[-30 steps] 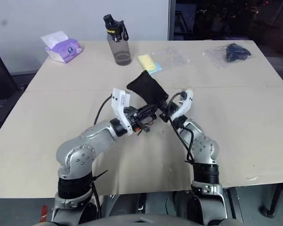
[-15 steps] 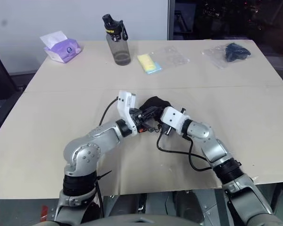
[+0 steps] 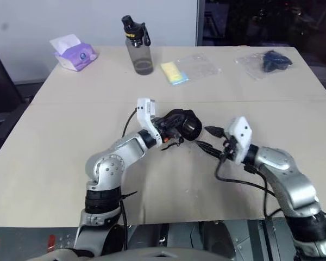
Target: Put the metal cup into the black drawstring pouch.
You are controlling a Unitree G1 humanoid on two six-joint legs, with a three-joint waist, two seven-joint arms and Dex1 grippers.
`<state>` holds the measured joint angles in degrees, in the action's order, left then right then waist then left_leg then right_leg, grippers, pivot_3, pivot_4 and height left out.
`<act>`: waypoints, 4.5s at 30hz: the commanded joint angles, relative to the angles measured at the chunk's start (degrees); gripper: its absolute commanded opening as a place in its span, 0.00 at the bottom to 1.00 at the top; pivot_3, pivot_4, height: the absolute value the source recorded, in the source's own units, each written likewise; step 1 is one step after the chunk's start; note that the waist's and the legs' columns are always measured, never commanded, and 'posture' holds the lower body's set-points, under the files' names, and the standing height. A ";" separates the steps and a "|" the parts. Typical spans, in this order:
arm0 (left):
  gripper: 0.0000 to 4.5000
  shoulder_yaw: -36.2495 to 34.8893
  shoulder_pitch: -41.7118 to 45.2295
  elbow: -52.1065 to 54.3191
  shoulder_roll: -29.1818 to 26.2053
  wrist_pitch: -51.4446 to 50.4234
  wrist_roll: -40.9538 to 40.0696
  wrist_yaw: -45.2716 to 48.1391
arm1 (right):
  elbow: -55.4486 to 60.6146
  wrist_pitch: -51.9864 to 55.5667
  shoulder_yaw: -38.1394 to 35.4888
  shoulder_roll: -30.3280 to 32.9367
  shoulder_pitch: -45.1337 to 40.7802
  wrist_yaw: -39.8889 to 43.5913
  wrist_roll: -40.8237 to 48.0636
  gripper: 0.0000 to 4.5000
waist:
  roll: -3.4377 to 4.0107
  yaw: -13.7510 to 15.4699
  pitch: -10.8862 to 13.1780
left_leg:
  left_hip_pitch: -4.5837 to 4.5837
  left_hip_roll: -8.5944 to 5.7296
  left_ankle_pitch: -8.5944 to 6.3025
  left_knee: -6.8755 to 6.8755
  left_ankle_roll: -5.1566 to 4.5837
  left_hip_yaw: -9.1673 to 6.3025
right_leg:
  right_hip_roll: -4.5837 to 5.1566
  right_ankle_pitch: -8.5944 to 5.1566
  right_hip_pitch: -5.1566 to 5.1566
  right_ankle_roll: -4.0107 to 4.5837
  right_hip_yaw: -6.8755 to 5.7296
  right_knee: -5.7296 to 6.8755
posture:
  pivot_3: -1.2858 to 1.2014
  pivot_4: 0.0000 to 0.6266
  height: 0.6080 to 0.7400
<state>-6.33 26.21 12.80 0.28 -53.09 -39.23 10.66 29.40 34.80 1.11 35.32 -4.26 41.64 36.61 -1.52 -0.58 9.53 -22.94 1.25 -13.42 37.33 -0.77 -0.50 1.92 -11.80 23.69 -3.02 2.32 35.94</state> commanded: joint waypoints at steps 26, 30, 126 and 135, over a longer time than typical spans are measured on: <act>0.00 -5.02 5.30 -3.21 6.56 0.25 -7.20 -6.39 | -29.06 -19.47 8.66 -32.35 -10.63 -19.79 -21.99 0.11 | -0.12 -0.21 0.10 | -0.04 -0.03 0.00 0.00 0.01 0.05 | 0.01 0.18 0.02 -0.14 0.07 -0.04 | 0.52 0.24 1.00; 0.00 -5.87 5.30 -3.82 7.32 1.23 -8.12 -6.62 | -28.62 -20.10 6.94 -33.00 -10.49 -22.18 -22.80 0.00 | -0.12 -0.24 0.10 | -0.02 -0.02 0.00 -0.01 0.01 0.00 | -0.02 0.18 0.03 -0.14 0.03 -0.02 | 0.52 0.24 1.00; 0.05 8.93 23.52 -19.41 -19.12 35.16 16.62 43.75 | -25.93 -36.46 8.41 -15.63 -45.92 -13.35 -48.67 0.00 | 0.01 -0.43 0.43 | -0.79 -0.04 0.04 0.19 0.03 0.01 | 0.00 0.21 1.09 -0.15 0.04 0.79 | 0.52 0.24 1.00; 0.05 12.26 20.43 -26.64 -18.68 40.66 25.09 38.94 | -27.41 -38.29 -8.45 -23.87 -58.20 -30.97 -37.02 0.00 | -0.02 -0.25 0.38 | -0.79 -0.03 0.07 0.18 0.08 -0.02 | 0.02 0.22 1.10 -0.15 0.00 0.83 | 0.52 0.24 1.00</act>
<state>5.00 48.65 -11.06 -17.84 -11.52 -16.39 50.15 -1.36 -0.56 -1.77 10.80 -58.52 14.38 -3.20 -1.54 -0.83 9.91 -23.73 1.21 -13.35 37.51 -0.69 -0.48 1.94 -11.58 24.80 -3.17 2.36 36.77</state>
